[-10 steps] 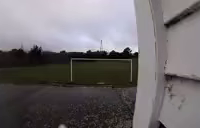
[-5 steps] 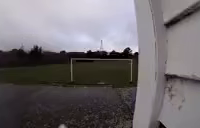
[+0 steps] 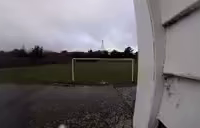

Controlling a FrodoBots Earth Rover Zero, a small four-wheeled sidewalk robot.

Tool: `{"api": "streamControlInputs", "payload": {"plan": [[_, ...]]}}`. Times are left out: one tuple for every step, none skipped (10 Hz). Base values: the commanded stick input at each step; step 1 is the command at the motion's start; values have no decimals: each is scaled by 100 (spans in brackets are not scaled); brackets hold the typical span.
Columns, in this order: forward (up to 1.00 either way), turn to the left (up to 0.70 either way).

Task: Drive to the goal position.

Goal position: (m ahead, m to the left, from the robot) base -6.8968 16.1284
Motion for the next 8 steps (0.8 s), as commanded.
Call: {"api": "streamControlInputs", "payload": {"plan": [[0, 45], [0, 45], [0, 45], [0, 45], [0, 45], [0, 45], [0, 45], [0, 45]]}}
